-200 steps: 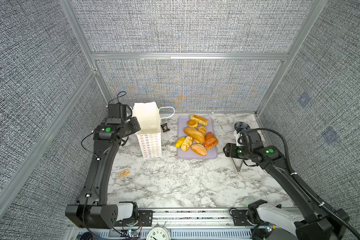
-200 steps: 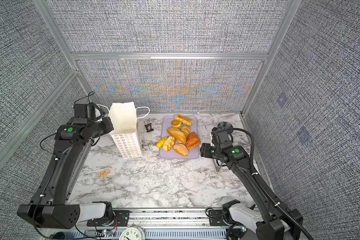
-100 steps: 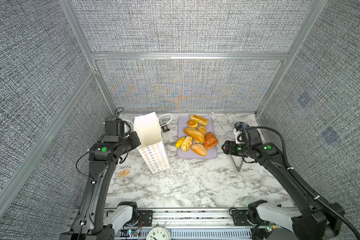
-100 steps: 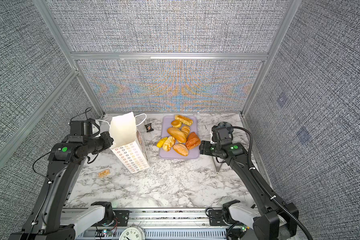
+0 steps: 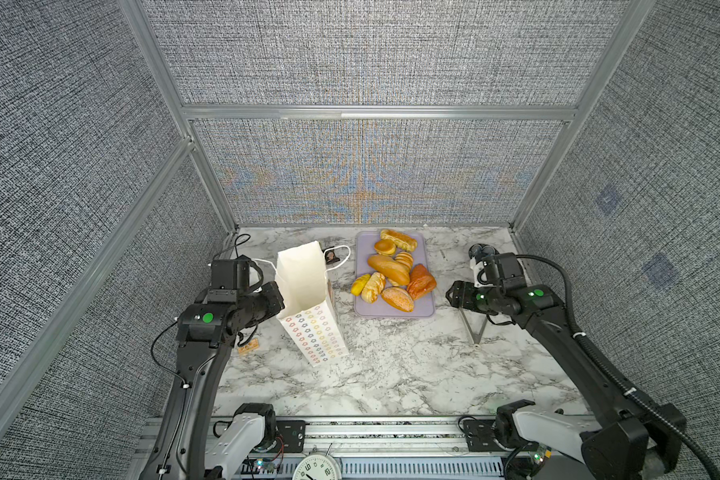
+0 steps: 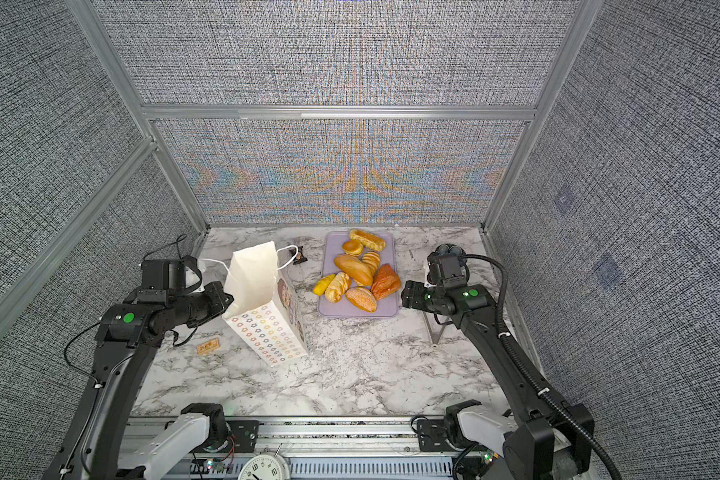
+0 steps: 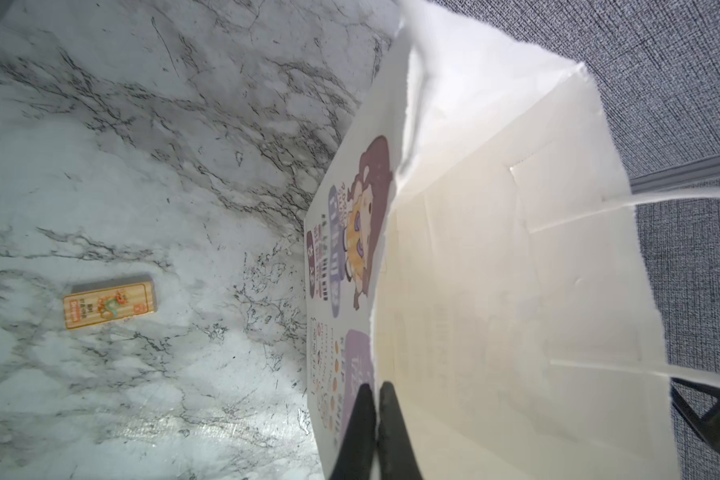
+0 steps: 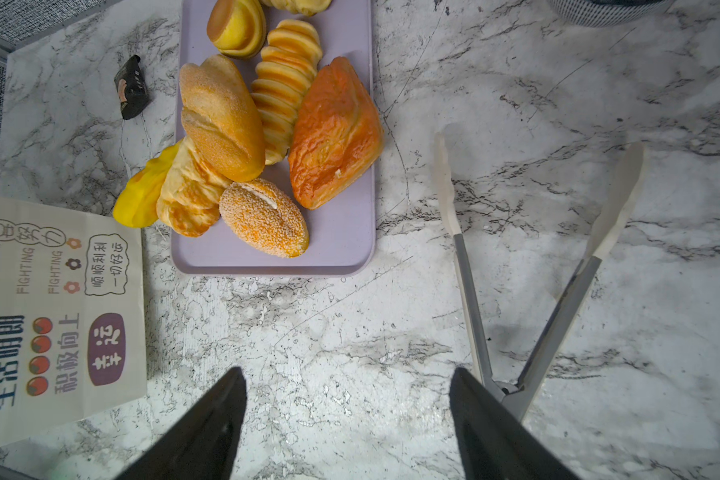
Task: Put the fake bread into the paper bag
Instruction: 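Drag the paper bag toward the bread tray with the left gripper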
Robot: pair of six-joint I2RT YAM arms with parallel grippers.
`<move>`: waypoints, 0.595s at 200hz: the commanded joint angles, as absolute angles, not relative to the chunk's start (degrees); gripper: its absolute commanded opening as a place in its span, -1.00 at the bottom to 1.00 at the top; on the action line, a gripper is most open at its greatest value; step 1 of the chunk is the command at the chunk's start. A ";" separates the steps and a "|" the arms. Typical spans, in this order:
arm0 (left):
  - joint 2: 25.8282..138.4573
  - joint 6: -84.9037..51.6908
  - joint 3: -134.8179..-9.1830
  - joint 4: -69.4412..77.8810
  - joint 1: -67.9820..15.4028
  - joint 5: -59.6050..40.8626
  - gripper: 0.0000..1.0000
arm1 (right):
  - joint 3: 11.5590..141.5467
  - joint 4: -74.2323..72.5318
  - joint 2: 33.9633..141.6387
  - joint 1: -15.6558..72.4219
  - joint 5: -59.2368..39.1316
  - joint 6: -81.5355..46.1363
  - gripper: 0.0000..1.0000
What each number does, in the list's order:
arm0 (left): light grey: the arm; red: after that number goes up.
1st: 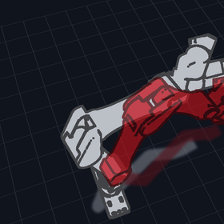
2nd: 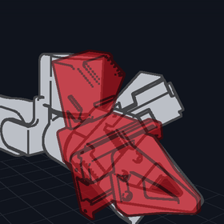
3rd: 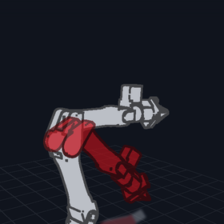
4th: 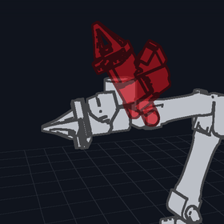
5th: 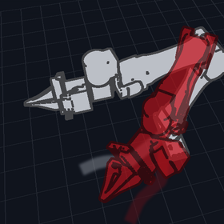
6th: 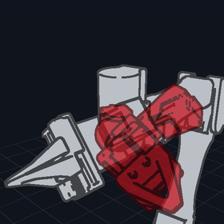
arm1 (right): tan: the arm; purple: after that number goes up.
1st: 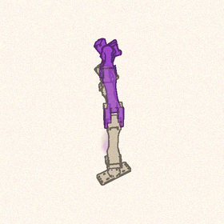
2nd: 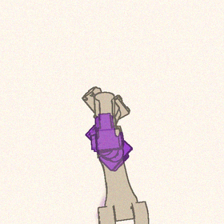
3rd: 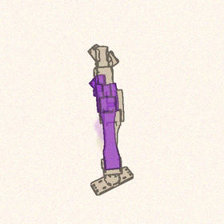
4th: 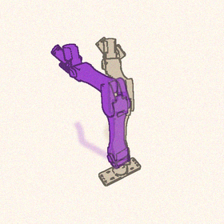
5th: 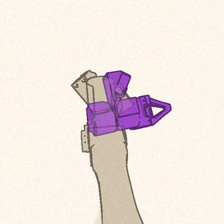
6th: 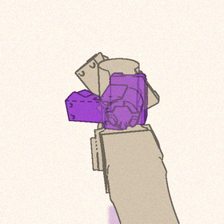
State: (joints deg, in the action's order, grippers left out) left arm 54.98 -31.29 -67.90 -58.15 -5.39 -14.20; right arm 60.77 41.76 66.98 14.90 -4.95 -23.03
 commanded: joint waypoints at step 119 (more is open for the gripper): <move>50.63 -33.90 -64.66 -59.23 -5.56 -20.64 -0.87 | 61.34 42.83 67.05 14.45 -4.13 -23.20 0.59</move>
